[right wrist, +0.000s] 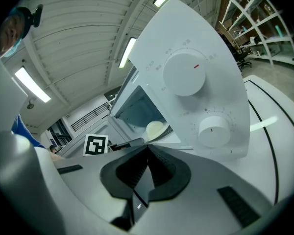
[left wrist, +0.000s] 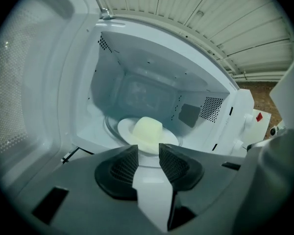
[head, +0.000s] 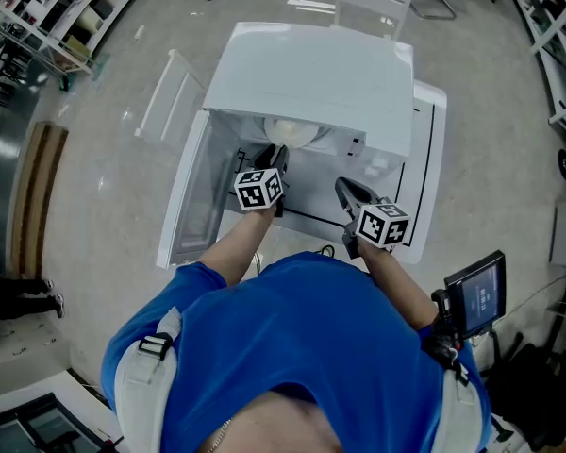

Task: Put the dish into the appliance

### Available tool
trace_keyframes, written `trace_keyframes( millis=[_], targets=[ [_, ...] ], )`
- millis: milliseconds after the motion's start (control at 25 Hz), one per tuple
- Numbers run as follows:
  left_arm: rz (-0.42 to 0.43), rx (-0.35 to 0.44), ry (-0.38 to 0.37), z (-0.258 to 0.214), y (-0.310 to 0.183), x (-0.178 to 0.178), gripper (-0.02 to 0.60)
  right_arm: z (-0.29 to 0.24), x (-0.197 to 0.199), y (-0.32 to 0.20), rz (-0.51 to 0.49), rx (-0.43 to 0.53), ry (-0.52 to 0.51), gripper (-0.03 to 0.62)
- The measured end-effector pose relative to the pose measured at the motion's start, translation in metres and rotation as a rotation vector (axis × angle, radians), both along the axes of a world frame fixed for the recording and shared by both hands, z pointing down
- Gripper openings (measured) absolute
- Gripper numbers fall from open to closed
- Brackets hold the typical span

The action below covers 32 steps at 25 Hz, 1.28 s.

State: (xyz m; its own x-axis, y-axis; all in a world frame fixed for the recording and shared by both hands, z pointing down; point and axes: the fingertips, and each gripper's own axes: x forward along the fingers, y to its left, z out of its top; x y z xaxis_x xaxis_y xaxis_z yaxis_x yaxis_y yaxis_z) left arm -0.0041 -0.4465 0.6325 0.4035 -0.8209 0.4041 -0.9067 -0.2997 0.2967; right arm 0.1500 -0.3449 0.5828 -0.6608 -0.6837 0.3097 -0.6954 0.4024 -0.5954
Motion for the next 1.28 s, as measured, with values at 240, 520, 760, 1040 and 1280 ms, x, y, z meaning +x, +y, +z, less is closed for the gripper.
trace_keyframes(
  millis=[240,520,760,1040,1280],
  targets=[
    [-0.006,-0.005,-0.033,0.0,-0.009,0.001,0.14,-0.004,0.004,0.002,0.002,0.004,-0.001,0.002],
    [-0.002,-0.016,-0.05,0.002,-0.018,0.005,0.14,-0.005,0.003,0.001,-0.006,0.01,-0.002,0.002],
    [-0.002,-0.02,-0.057,0.0,-0.022,0.005,0.14,-0.008,0.002,0.001,-0.007,0.014,-0.004,0.002],
    [-0.003,-0.015,-0.045,-0.002,-0.021,0.003,0.14,-0.01,0.0,0.003,0.0,0.022,-0.004,0.002],
    [0.015,0.022,-0.009,-0.019,-0.005,0.0,0.138,-0.014,-0.006,0.009,-0.002,0.028,0.0,0.002]
  ],
)
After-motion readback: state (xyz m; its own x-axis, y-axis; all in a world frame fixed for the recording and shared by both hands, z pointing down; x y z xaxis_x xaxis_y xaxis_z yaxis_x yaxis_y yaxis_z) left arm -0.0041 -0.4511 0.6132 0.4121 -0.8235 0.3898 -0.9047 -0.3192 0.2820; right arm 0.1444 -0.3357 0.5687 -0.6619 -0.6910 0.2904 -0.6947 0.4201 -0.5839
